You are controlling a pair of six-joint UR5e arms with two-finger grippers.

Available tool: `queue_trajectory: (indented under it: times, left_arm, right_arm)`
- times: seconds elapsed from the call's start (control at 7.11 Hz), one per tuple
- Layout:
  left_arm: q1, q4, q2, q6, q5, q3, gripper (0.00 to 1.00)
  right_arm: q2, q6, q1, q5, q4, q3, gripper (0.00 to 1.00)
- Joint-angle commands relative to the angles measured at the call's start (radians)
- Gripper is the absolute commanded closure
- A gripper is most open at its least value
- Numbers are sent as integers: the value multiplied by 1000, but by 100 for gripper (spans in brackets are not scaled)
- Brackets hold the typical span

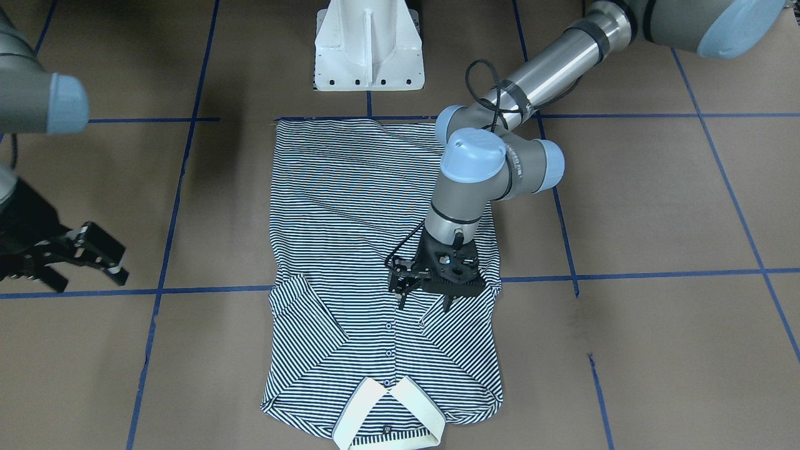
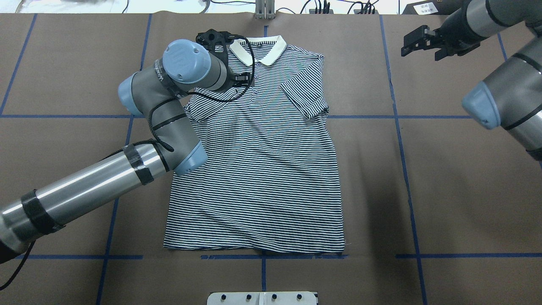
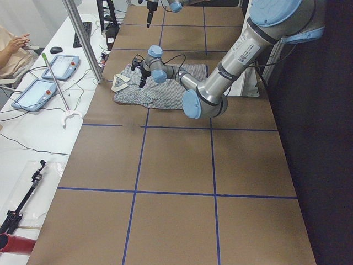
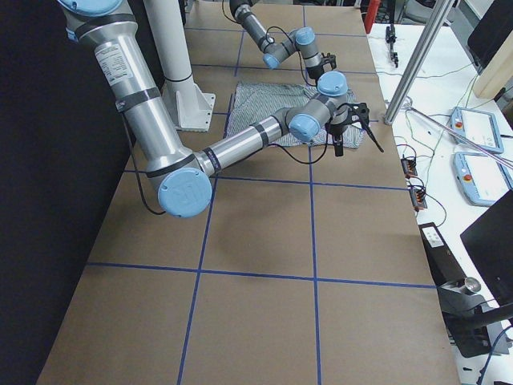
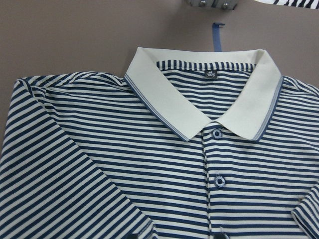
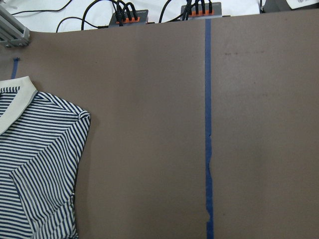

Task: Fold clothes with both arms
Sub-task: 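Lower both grippers to the shirt's hem corners nearest the robot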

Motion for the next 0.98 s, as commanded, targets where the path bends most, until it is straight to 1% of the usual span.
queue_trajectory:
  times: [0.0,0.14,0.28,0.42,0.56,0.7,0.84]
  left_arm:
    - [3,120,132,3,-34,-262,0]
    - [41,171,220,2,-33,-411,0]
    - [90,173,320,-11,-33,-540,0]
    - [140,172,418,-29,-33,-653,0]
    - [191,170,513,-126,-18,-726,0]
    - [254,169,593,-161,38,-777,0]
    - [303,166,653,-164,66,-793,0]
  right_arm:
    - [-113,311,-232,-181,-16,222,0]
    - [-156,420,-367,-285,-57,315,0]
    - [-172,543,-526,-431,-124,396,0]
    - [-172,677,-675,-540,-198,456,0]
    - [-173,759,-815,-690,-221,475,0]
    - [-176,777,-871,-731,-225,484,0]
    - [-194,792,-899,-759,-225,484,0]
